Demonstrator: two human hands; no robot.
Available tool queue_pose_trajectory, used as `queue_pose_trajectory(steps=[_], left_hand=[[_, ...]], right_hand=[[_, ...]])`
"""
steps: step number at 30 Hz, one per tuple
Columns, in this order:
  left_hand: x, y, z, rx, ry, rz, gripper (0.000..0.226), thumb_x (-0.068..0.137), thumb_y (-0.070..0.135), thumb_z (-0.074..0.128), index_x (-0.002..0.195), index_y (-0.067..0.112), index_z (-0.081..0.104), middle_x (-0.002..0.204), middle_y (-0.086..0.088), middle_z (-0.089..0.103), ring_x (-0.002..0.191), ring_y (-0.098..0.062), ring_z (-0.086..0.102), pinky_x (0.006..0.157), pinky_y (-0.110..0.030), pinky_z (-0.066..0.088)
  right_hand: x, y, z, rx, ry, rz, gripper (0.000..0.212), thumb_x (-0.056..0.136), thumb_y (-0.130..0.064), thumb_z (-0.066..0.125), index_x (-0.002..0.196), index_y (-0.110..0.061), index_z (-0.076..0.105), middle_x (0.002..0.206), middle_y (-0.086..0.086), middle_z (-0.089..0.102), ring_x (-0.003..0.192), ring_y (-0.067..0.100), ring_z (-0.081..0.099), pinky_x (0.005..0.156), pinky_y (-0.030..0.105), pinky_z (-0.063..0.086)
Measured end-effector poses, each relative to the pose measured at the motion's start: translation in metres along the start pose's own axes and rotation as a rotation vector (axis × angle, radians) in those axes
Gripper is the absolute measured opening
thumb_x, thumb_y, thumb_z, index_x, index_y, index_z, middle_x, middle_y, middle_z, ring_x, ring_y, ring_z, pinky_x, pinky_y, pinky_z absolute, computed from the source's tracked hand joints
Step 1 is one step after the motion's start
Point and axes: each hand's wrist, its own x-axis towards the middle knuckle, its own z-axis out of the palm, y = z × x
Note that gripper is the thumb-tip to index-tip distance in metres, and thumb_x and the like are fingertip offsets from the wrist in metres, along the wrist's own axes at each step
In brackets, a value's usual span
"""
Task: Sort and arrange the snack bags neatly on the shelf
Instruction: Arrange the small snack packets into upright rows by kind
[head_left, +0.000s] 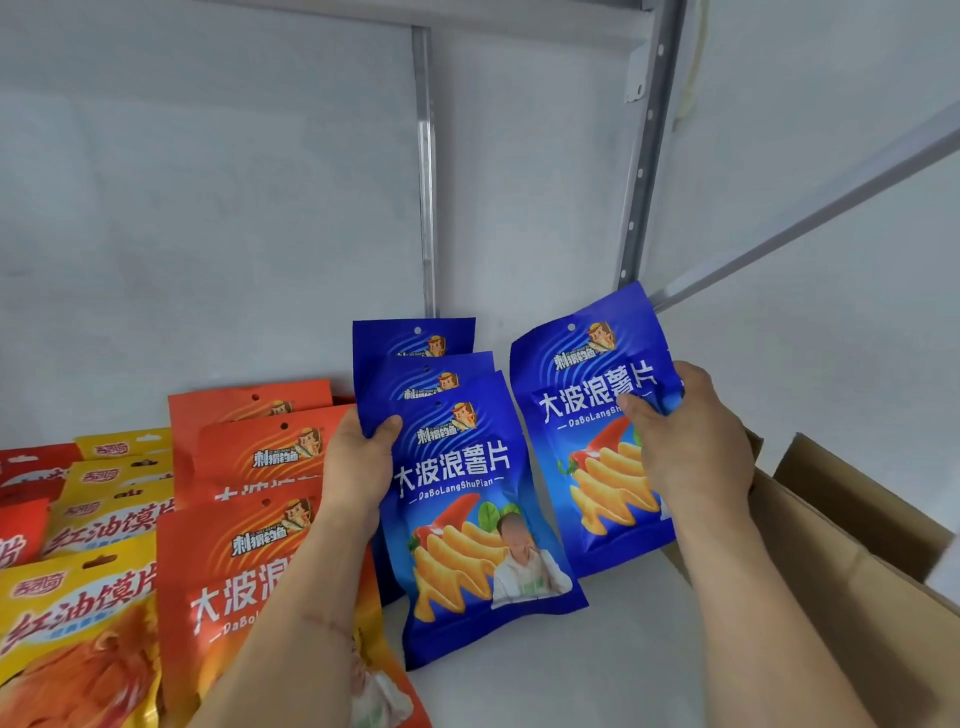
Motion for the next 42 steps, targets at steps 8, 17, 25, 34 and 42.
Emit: queue_pose_trajectory(steps=[8, 17, 25, 34, 42], left_hand=[[-0.004, 0.004, 0.002, 0.049, 0.070, 0.061, 0.015, 0.099, 0.026, 0.060, 0.113, 0.021, 0.058, 0.103, -0.002, 0.072, 0.088, -0.020, 0.073, 0.068, -0.037, 0.060], [-0.005, 0.005, 0.006, -0.092, 0.039, -0.014, 0.021, 0.099, 0.029, 0.060, 0.119, 0.022, 0.060, 0.106, -0.004, 0.075, 0.090, -0.023, 0.075, 0.076, -0.048, 0.062], [-0.013, 0.009, 0.010, -0.152, 0.052, -0.062, 0.021, 0.101, 0.037, 0.054, 0.116, 0.024, 0.060, 0.107, 0.001, 0.074, 0.092, -0.020, 0.074, 0.067, -0.037, 0.061], [-0.019, 0.017, 0.005, -0.200, -0.242, -0.037, 0.075, 0.073, 0.060, 0.075, 0.135, 0.029, 0.047, 0.122, 0.001, 0.070, 0.101, -0.021, 0.073, 0.079, -0.041, 0.060], [-0.011, 0.011, 0.004, -0.052, -0.323, -0.001, 0.078, 0.084, 0.003, 0.074, 0.143, 0.032, 0.033, 0.120, -0.005, 0.067, 0.096, -0.027, 0.074, 0.070, -0.043, 0.063]], right_hand=[[-0.011, -0.010, -0.011, 0.219, 0.287, -0.088, 0.060, 0.087, -0.051, 0.063, 0.136, -0.023, 0.043, 0.130, -0.005, 0.062, 0.110, 0.012, 0.063, 0.079, 0.030, 0.051], [-0.035, 0.011, 0.035, 0.374, -0.358, 0.172, 0.023, 0.081, -0.033, 0.079, 0.097, -0.028, 0.064, 0.089, -0.007, 0.075, 0.077, 0.008, 0.073, 0.078, 0.043, 0.061], [-0.063, 0.020, 0.071, 0.323, -0.524, 0.273, 0.042, 0.080, -0.044, 0.078, 0.112, -0.027, 0.056, 0.093, -0.012, 0.070, 0.080, 0.005, 0.071, 0.071, 0.028, 0.059], [-0.070, 0.018, 0.072, 0.209, -0.501, 0.203, 0.042, 0.083, -0.053, 0.070, 0.111, -0.032, 0.046, 0.103, -0.013, 0.062, 0.092, 0.006, 0.066, 0.075, 0.025, 0.058], [-0.073, 0.016, 0.070, 0.186, -0.503, 0.197, 0.043, 0.084, -0.054, 0.068, 0.112, -0.034, 0.041, 0.105, -0.014, 0.055, 0.091, 0.005, 0.061, 0.076, 0.023, 0.056]])
